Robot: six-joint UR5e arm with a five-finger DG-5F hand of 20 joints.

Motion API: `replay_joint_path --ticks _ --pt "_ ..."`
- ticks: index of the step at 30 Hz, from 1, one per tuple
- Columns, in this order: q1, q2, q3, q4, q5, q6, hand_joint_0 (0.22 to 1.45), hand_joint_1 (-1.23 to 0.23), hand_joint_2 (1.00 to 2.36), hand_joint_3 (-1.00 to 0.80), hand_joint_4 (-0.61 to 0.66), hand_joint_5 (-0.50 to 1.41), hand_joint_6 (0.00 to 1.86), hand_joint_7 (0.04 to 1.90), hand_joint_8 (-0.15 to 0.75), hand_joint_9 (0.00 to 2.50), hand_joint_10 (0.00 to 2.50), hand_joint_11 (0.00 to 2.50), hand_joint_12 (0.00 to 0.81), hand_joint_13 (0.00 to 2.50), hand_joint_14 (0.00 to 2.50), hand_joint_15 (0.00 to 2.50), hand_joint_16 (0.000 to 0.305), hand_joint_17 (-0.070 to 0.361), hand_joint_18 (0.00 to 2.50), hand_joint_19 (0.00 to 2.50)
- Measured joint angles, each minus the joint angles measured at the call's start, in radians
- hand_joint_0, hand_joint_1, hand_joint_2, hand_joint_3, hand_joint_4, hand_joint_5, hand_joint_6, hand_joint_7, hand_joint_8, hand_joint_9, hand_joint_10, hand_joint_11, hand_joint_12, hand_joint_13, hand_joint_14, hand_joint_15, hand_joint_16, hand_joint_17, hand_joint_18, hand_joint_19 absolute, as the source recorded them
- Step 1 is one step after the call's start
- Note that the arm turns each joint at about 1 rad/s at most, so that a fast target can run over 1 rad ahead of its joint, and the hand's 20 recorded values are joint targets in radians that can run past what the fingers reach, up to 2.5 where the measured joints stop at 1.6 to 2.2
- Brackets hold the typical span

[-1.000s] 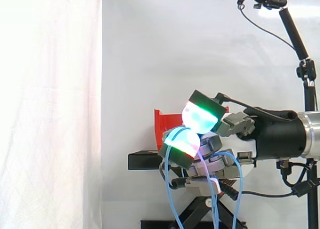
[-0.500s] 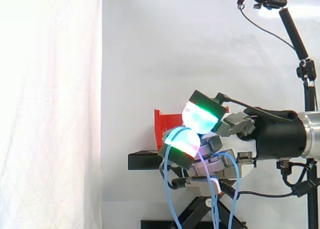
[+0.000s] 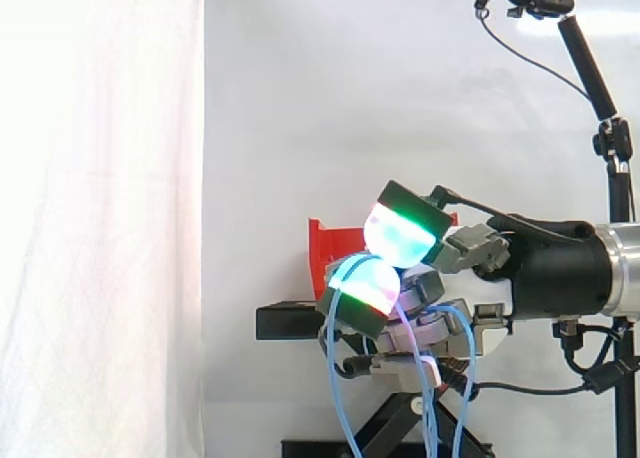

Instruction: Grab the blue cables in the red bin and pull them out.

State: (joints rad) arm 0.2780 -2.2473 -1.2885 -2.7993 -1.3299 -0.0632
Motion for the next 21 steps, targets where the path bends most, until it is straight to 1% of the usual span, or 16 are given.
replay_joint_path --ticks 3,4,10,20,21 --pt "0.000 0.000 0.000 0.000 0.000 0.000 0.94 -0.94 1.01 -0.59 -0.02 0.74 0.92 0.61 0.241 0.92 2.16 1.45 0.323 1.20 1.26 1.40 0.042 0.095 1.01 1.23" --pt "0.000 0.000 0.000 0.000 0.000 0.000 0.93 -0.94 1.01 -0.59 -0.03 0.74 0.92 0.61 0.245 0.92 2.17 1.42 0.324 1.20 1.26 1.39 0.043 0.097 1.01 1.22" --pt "0.000 0.000 0.000 0.000 0.000 0.000 0.94 -0.94 1.01 -0.59 -0.03 0.74 0.92 0.62 0.241 0.92 2.16 1.44 0.326 1.20 1.26 1.39 0.043 0.097 1.01 1.22" --pt "0.000 0.000 0.000 0.000 0.000 0.000 0.94 -0.94 1.01 -0.59 -0.03 0.74 0.91 0.61 0.241 0.92 2.16 1.42 0.325 1.21 1.25 1.40 0.042 0.095 1.01 1.23" --pt "0.000 0.000 0.000 0.000 0.000 0.000 0.93 -0.94 1.01 -0.59 -0.03 0.74 0.91 0.62 0.240 0.92 2.15 1.45 0.328 1.21 1.25 1.37 0.043 0.096 1.01 1.22"
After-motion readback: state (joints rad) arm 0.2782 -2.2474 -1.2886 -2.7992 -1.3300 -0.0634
